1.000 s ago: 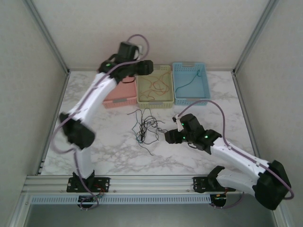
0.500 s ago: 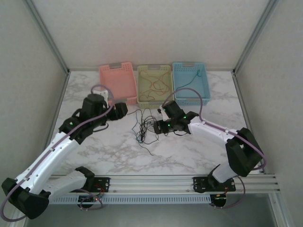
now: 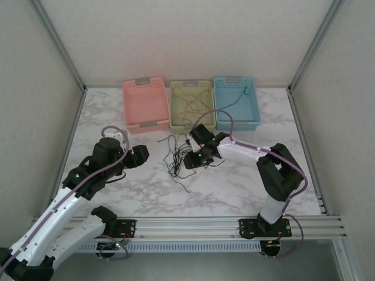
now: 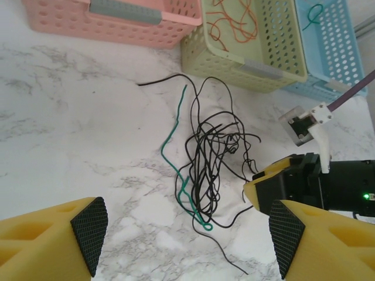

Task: Untangle the cables

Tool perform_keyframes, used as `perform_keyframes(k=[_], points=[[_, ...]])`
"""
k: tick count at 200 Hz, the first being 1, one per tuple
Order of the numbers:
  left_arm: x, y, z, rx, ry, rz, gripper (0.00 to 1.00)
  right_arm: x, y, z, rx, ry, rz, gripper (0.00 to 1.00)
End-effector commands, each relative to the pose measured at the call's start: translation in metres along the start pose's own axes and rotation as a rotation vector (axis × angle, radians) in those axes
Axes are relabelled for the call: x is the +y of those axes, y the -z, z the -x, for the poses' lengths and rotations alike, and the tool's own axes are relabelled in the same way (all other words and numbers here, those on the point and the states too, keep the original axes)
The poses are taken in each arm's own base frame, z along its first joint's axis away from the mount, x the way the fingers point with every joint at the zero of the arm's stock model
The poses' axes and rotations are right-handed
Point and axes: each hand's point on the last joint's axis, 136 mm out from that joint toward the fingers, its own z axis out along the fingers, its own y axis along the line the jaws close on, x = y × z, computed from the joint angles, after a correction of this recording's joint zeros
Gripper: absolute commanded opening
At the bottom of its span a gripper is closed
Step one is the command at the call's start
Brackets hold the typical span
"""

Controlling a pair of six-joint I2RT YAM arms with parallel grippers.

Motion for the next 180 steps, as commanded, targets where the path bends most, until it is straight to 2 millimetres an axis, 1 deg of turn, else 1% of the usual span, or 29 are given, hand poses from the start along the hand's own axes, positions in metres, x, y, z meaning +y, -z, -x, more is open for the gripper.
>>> perform_keyframes(k=[1, 13, 31, 48, 55, 76, 98, 116, 134, 141, 159, 180], points=[[0.007, 0.001, -0.001, -0.002, 0.014, 0.030, 0.75, 0.001, -0.006, -0.003, 0.032, 0.015, -0.008, 0.44], [0.006, 0.001, -0.001, -0.001, 0.013, 0.027, 0.76, 0.001, -0.011, -0.005, 0.048, 0.013, -0.005, 0.43], [0.005, 0.001, 0.000, -0.002, 0.011, 0.026, 0.76, 0.000, -0.016, -0.007, 0.055, 0.008, -0.002, 0.39], [0.005, 0.001, 0.000, -0.001, 0.008, 0.030, 0.75, 0.001, -0.017, -0.007, 0.052, 0.008, 0.003, 0.31], [0.006, 0.001, 0.000, 0.002, 0.007, 0.031, 0.76, 0.002, -0.015, -0.006, 0.047, 0.011, 0.006, 0.25], [0.006, 0.000, -0.002, 0.008, 0.010, 0.030, 0.75, 0.009, -0.004, -0.001, 0.016, 0.026, 0.024, 0.10], [0.006, -0.001, -0.004, 0.012, 0.014, 0.024, 0.76, 0.018, 0.016, 0.003, -0.022, 0.054, 0.044, 0.00], [0.007, -0.004, -0.007, 0.024, 0.015, 0.024, 0.76, 0.024, 0.038, 0.004, -0.071, 0.084, 0.061, 0.00], [0.007, -0.011, -0.014, 0.051, 0.022, 0.016, 0.76, 0.031, 0.056, 0.000, -0.112, 0.120, 0.091, 0.00], [0.006, -0.014, -0.017, 0.063, 0.026, 0.009, 0.76, 0.031, 0.061, -0.002, -0.124, 0.126, 0.090, 0.00], [0.006, -0.024, -0.027, 0.097, 0.043, -0.005, 0.77, 0.027, 0.068, -0.008, -0.137, 0.124, 0.076, 0.00], [0.003, -0.039, -0.040, 0.150, 0.071, -0.034, 0.77, 0.025, 0.070, -0.015, -0.148, 0.117, 0.079, 0.00]])
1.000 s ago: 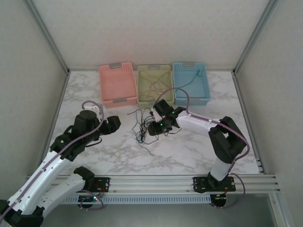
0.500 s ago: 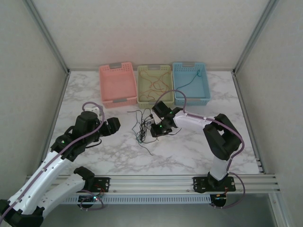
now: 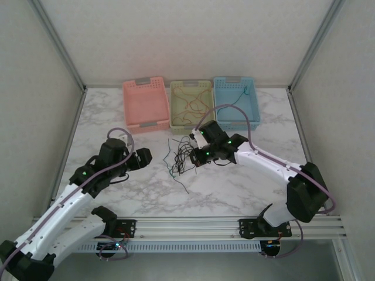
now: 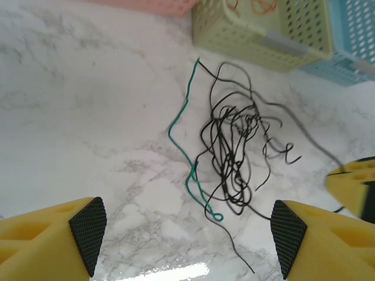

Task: Untangle the cables

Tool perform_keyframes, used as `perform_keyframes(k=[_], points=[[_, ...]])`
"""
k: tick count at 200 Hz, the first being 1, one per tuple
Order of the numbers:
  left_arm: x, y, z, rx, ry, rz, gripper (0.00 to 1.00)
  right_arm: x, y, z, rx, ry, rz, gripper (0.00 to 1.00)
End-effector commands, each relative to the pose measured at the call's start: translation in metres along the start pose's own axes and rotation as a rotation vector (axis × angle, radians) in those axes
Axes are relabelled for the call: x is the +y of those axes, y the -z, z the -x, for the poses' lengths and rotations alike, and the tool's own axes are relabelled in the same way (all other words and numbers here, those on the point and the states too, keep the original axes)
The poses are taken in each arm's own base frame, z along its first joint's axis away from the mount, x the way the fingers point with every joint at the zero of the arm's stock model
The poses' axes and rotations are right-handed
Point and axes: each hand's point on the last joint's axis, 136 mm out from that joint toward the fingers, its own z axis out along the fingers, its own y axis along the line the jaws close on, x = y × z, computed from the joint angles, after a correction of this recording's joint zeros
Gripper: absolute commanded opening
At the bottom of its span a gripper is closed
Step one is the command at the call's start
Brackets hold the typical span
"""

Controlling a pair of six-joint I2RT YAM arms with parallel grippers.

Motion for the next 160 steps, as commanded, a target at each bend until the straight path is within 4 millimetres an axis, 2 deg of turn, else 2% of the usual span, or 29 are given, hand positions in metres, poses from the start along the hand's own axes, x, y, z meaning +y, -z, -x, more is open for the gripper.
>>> perform_keyframes(k=[1, 29, 77, 107, 160], points=[[-0.008, -0.015, -0.012, 0.059, 0.044, -0.059, 0.77, -0.005, -0.002, -0.022, 0.040, 0.000, -0.014, 0.00], [-0.009, -0.029, -0.025, 0.109, 0.066, -0.089, 0.76, -0.010, -0.003, -0.026, 0.033, -0.028, -0.033, 0.00], [-0.004, -0.056, -0.048, 0.195, 0.103, -0.093, 0.76, -0.010, 0.003, -0.020, -0.028, -0.057, -0.037, 0.00], [-0.001, -0.064, -0.052, 0.198, 0.125, -0.093, 0.77, -0.009, 0.010, -0.019, -0.052, -0.057, -0.034, 0.00], [-0.009, -0.082, -0.056, 0.231, 0.174, -0.120, 0.77, -0.003, 0.024, -0.016, -0.095, -0.042, -0.016, 0.00]])
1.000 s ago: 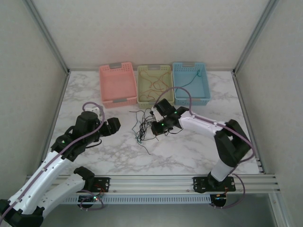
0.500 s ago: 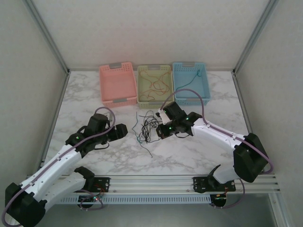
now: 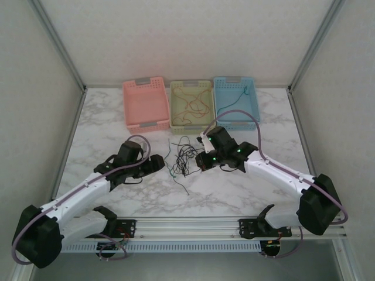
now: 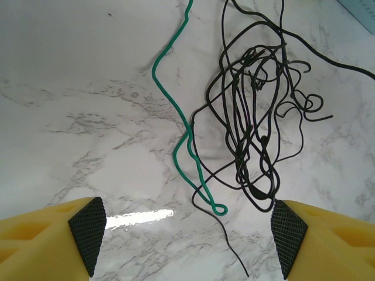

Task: Untangle the cables

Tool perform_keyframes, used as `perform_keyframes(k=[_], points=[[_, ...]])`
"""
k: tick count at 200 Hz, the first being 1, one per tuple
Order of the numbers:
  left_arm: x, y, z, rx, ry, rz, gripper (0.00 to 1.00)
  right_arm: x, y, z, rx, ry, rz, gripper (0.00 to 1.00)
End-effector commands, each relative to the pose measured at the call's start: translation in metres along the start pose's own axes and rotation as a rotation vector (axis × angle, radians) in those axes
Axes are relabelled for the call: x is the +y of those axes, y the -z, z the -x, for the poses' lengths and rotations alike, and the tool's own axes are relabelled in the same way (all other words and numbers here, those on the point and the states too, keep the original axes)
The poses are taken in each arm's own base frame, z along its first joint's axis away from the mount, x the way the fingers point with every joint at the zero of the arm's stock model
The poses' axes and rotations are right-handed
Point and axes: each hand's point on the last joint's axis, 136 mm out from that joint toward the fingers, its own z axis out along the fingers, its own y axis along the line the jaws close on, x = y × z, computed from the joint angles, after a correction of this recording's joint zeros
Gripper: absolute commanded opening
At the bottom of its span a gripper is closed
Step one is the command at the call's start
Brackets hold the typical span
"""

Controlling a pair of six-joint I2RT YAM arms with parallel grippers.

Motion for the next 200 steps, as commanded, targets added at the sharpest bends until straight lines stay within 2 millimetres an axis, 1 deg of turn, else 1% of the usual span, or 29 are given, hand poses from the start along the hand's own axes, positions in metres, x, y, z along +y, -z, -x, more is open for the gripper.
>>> perform_keyframes(k=[1, 21, 30, 40, 43, 56, 82, 116, 135, 152, 158, 167, 175, 200], points=[[-0.011, -0.007, 0.002, 0.001, 0.026, -0.055, 0.77, 0.003, 0.006, 0.000, -0.028, 0.001, 0.007, 0.00], [-0.019, -0.015, 0.006, 0.008, 0.033, -0.077, 0.76, 0.004, 0.008, -0.002, -0.032, 0.003, 0.014, 0.00], [-0.020, -0.020, 0.007, 0.015, 0.032, -0.074, 0.75, 0.003, 0.007, -0.004, -0.031, 0.000, 0.011, 0.00], [-0.019, -0.028, 0.004, 0.039, 0.036, -0.061, 0.74, 0.002, 0.007, -0.006, -0.028, 0.000, 0.009, 0.00], [-0.023, -0.030, 0.007, 0.031, 0.031, -0.076, 0.73, 0.002, 0.007, -0.006, -0.027, 0.000, 0.009, 0.00], [-0.021, -0.041, 0.004, 0.055, 0.042, -0.061, 0.71, 0.001, 0.007, -0.008, -0.023, -0.001, 0.005, 0.00], [-0.019, -0.062, -0.002, 0.096, 0.057, -0.037, 0.63, 0.000, 0.009, -0.008, -0.027, 0.002, 0.002, 0.00], [-0.025, -0.074, -0.001, 0.092, 0.036, -0.012, 0.58, -0.001, 0.008, -0.011, -0.021, -0.001, -0.001, 0.00], [-0.024, -0.082, -0.006, 0.105, 0.029, 0.009, 0.50, -0.001, 0.009, -0.012, -0.020, -0.002, -0.002, 0.00], [-0.019, -0.087, -0.011, 0.123, 0.027, 0.030, 0.36, -0.002, 0.010, -0.012, -0.026, 0.001, -0.008, 0.00], [-0.017, -0.088, -0.012, 0.124, 0.026, 0.040, 0.33, -0.003, 0.011, -0.013, -0.025, 0.000, -0.011, 0.00], [-0.014, -0.088, -0.013, 0.123, 0.023, 0.051, 0.31, -0.004, 0.011, -0.013, -0.027, 0.001, -0.016, 0.00], [-0.012, -0.088, -0.014, 0.122, 0.021, 0.058, 0.27, -0.004, 0.012, -0.013, -0.029, 0.001, -0.018, 0.00], [-0.007, -0.084, -0.016, 0.120, 0.014, 0.073, 0.11, -0.007, 0.014, -0.015, -0.035, -0.001, -0.032, 0.00]])
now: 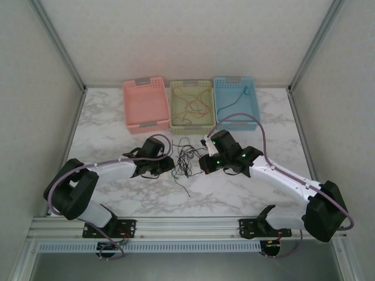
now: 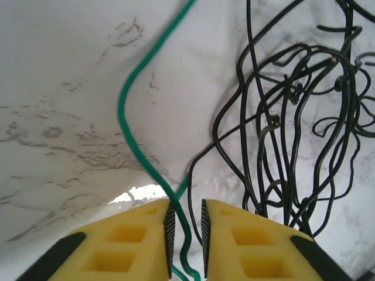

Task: Untangle the cables

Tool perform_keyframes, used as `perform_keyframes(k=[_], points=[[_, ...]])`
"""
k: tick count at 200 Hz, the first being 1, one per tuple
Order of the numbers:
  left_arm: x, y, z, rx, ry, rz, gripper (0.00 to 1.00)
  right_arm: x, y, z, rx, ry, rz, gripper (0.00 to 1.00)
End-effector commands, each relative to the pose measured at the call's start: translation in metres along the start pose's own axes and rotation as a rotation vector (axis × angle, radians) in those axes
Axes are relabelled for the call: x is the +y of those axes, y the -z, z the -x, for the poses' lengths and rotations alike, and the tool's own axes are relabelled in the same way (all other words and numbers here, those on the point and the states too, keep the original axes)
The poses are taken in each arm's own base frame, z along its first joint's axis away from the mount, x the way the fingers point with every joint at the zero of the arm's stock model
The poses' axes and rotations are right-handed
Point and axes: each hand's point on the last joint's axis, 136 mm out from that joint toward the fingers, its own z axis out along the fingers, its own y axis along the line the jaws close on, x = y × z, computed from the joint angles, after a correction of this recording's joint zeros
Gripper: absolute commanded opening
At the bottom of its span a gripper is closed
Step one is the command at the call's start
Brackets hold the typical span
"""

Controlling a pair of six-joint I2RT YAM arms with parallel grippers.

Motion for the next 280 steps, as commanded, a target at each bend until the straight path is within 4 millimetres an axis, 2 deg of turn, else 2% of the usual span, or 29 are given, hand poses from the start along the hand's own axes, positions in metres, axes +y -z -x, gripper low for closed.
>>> perform_keyframes(k=[1, 14, 35, 63, 102, 125, 167, 199, 254, 280], points=[[0.004, 0.003, 0.000, -0.019, -0.009, 0.024, 0.10, -0.002, 0.006, -0.003, -0.017, -0.001, -0.020, 0.00], [0.005, 0.010, 0.001, -0.028, -0.025, 0.042, 0.00, -0.005, 0.007, -0.004, -0.020, -0.002, -0.034, 0.00], [0.006, 0.038, 0.013, -0.083, -0.069, 0.094, 0.00, -0.012, 0.016, -0.002, -0.042, 0.005, -0.082, 0.00], [0.003, 0.081, 0.031, -0.158, -0.099, 0.120, 0.00, -0.016, 0.041, 0.006, -0.118, 0.030, -0.130, 0.00], [-0.003, 0.134, 0.041, -0.242, -0.109, 0.108, 0.00, -0.026, 0.078, 0.016, -0.217, 0.031, -0.204, 0.00], [-0.005, 0.164, 0.045, -0.297, -0.104, 0.090, 0.00, -0.022, 0.101, 0.025, -0.284, 0.035, -0.200, 0.00], [-0.001, 0.200, 0.050, -0.360, -0.115, 0.117, 0.00, -0.011, 0.145, 0.045, -0.376, 0.068, -0.212, 0.00], [-0.005, 0.220, 0.053, -0.394, -0.119, 0.107, 0.00, -0.010, 0.170, 0.051, -0.435, 0.077, -0.237, 0.00], [-0.029, 0.249, 0.057, -0.425, -0.181, 0.050, 0.00, -0.007, 0.189, 0.051, -0.492, 0.088, -0.229, 0.00], [-0.036, 0.269, 0.062, -0.468, -0.209, 0.056, 0.00, -0.010, 0.189, 0.049, -0.492, 0.096, -0.242, 0.00]])
